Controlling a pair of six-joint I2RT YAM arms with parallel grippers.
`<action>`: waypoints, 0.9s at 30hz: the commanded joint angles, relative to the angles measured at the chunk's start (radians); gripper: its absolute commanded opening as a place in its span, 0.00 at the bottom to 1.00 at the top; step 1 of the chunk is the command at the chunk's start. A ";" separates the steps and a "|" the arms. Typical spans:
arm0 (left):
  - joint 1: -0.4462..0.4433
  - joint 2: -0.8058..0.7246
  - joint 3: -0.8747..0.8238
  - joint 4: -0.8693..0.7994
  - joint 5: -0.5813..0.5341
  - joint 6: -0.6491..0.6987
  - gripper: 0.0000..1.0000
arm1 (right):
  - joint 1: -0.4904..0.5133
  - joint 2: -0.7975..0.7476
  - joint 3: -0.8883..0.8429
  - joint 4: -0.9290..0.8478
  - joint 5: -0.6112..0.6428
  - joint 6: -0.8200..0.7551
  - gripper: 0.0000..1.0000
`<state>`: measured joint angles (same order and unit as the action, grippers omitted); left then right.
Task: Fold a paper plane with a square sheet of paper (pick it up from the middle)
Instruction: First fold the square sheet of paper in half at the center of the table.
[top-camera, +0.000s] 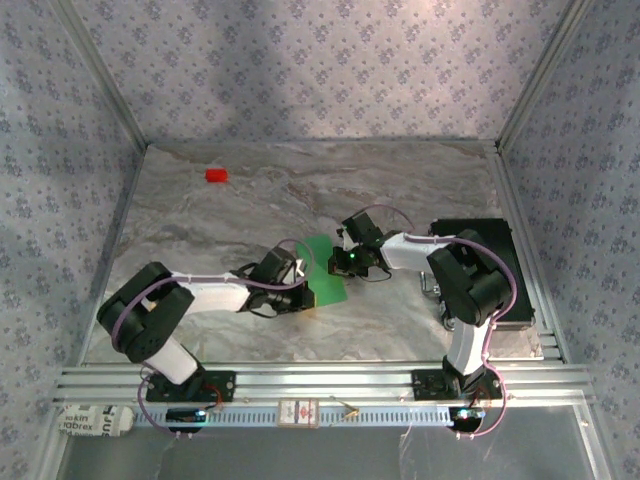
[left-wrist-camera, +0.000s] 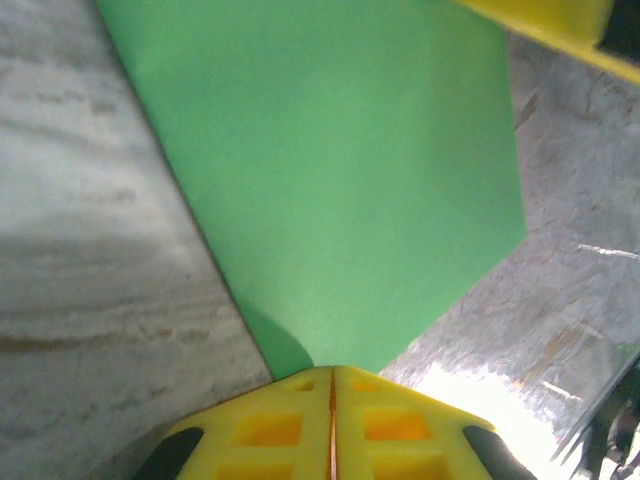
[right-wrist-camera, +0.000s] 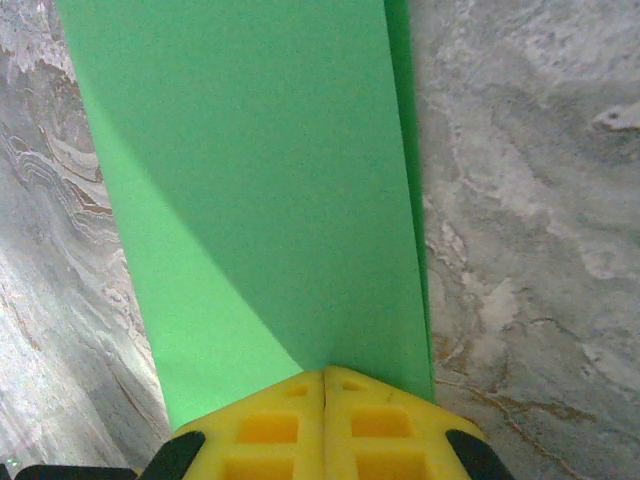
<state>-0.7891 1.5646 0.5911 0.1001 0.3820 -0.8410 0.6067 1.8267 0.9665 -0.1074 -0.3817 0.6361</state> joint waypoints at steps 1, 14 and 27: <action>-0.023 -0.016 -0.006 -0.150 -0.028 0.045 0.08 | -0.008 0.041 -0.048 -0.125 0.072 0.004 0.00; -0.003 -0.180 0.013 -0.118 -0.074 -0.033 0.05 | -0.008 0.036 -0.052 -0.126 0.073 0.002 0.00; 0.124 0.028 0.094 0.112 0.079 -0.099 0.08 | -0.007 0.042 -0.047 -0.126 0.070 0.005 0.00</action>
<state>-0.6674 1.5642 0.6617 0.1551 0.4129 -0.9298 0.6067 1.8267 0.9653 -0.1047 -0.3820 0.6361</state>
